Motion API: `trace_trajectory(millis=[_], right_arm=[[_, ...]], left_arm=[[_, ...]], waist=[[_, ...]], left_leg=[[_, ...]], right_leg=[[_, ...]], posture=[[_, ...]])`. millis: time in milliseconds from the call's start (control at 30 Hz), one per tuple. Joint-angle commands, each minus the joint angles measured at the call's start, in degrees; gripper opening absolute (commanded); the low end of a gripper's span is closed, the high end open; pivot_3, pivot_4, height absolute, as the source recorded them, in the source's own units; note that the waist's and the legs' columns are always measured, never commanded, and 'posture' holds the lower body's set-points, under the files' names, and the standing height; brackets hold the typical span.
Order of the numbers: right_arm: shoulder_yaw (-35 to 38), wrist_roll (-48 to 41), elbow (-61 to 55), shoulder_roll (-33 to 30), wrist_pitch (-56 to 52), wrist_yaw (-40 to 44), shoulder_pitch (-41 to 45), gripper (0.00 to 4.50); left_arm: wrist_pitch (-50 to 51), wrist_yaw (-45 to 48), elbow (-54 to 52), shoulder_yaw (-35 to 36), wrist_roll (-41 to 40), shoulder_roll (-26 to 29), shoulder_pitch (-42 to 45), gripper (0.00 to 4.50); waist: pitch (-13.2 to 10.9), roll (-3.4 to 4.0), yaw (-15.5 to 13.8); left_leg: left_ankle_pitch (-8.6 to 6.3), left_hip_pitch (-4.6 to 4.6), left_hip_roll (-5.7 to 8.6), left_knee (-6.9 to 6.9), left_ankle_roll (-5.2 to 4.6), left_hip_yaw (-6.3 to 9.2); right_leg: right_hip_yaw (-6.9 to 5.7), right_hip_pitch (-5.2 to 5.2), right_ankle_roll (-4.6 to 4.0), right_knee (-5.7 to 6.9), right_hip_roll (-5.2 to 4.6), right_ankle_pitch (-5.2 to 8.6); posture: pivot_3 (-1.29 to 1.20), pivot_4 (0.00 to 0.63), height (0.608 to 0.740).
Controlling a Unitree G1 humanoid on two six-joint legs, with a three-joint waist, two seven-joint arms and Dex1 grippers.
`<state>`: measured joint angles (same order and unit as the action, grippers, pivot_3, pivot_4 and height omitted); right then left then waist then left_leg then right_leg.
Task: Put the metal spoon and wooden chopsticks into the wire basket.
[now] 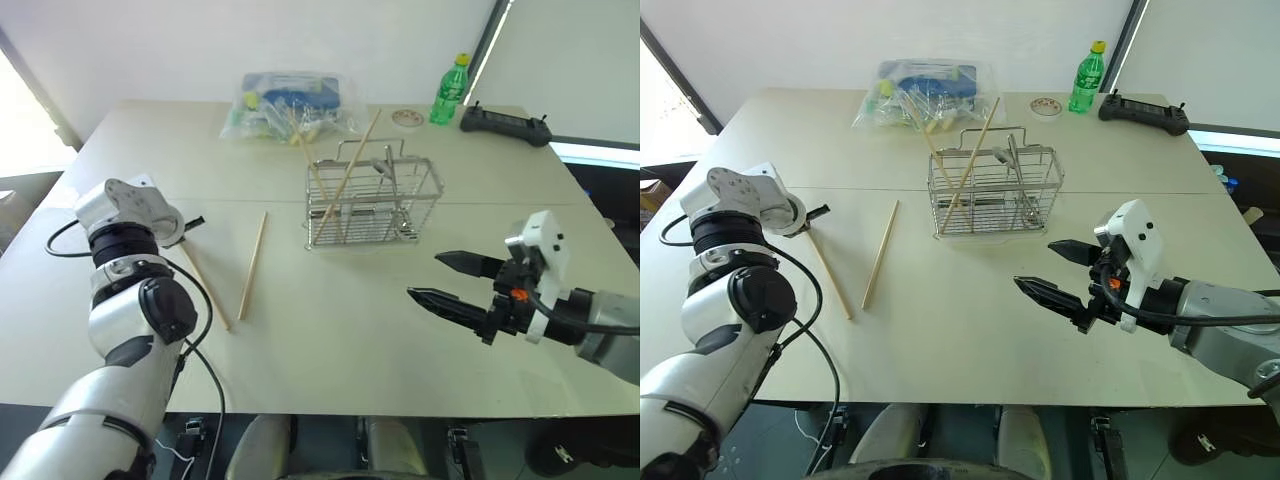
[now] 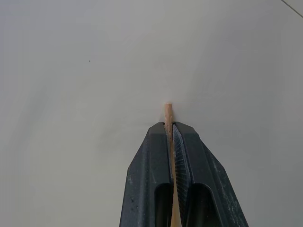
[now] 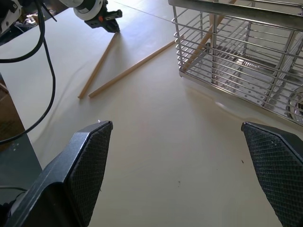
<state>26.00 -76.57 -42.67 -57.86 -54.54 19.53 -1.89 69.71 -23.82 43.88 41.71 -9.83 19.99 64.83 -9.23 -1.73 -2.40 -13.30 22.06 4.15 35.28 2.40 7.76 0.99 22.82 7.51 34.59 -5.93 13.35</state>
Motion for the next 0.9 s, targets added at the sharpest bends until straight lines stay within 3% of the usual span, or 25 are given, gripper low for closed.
trace_trajectory(millis=[33, 300, 400, 667, 900], right_arm=[[2.22, -0.13, -0.65, -0.65, 1.22, 0.27, 0.09, 4.5], [1.04, -2.11, -0.08, 0.21, 1.35, -2.51, 1.59, 4.5], [0.81, -2.46, -0.79, 0.65, 1.56, -3.6, 1.05, 4.5], [0.74, -3.12, -2.77, 2.35, 2.78, -7.22, -0.78, 4.5], [1.57, -3.44, -5.19, 4.07, 5.19, -10.97, -3.59, 4.5]], left_arm=[[-4.71, 4.64, 0.46, -1.01, -3.51, 0.32, 3.45, 0.06], [-35.29, 28.35, 1.27, -9.49, -5.96, 6.57, 12.91, 0.06], [-43.29, 37.61, 0.18, -9.5, -10.09, 7.86, 17.24, 0.06], [-39.89, 48.55, -9.91, -11.79, -22.47, 2.26, 22.34, 0.06], [-38.25, 54.72, -20.05, -20.91, -24.22, -4.36, 18.32, 0.06]], waist=[[-0.03, -0.06, 0.08], [-0.08, -0.14, 0.45], [-0.07, -0.12, 0.28], [-0.08, -0.15, 0.18], [-0.07, -0.09, 0.32]], left_leg=[[0.0, 0.03, 0.0, 0.0, 0.0, 0.0], [0.0, 0.37, -0.01, -0.12, 0.0, -0.16], [-0.02, 0.36, -0.04, -0.17, -0.04, -0.19], [-0.04, 0.39, -0.03, 0.0, -0.1, -0.12], [-0.03, 0.27, -0.04, 0.01, -0.1, -0.13]], right_leg=[[-0.01, 0.01, 0.01, -0.03, 0.0, 0.0], [0.03, 0.35, -0.02, -0.34, 0.02, -0.16], [0.06, 0.38, -0.03, -0.37, 0.01, -0.16], [0.05, 0.2, 0.05, -0.45, -0.07, -0.19], [0.05, 0.12, 0.05, -0.38, 0.04, -0.2]], posture=[[0.0, 0.15, 0.726], [0.0, 0.15, 0.726], [0.0, 0.15, 0.726], [0.0, 0.15, 0.726], [0.0, 0.15, 0.726]])
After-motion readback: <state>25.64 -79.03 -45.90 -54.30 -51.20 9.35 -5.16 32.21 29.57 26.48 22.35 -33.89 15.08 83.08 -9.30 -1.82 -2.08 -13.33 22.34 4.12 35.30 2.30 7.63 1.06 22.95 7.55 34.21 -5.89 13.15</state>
